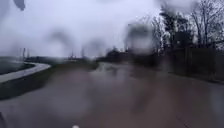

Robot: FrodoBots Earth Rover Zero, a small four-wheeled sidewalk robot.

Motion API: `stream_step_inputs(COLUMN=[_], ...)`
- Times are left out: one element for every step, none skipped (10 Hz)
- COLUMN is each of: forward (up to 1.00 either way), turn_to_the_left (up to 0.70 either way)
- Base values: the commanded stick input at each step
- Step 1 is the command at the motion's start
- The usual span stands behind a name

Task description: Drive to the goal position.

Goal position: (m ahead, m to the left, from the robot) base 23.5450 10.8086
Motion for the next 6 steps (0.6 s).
stream_step_inputs(forward=[0.70, 0.70, 0.70, 0.70, 0.70, 0.70], turn_to_the_left=[0.00, 0.00, 0.00, 0.00, 0.00, 0.00])
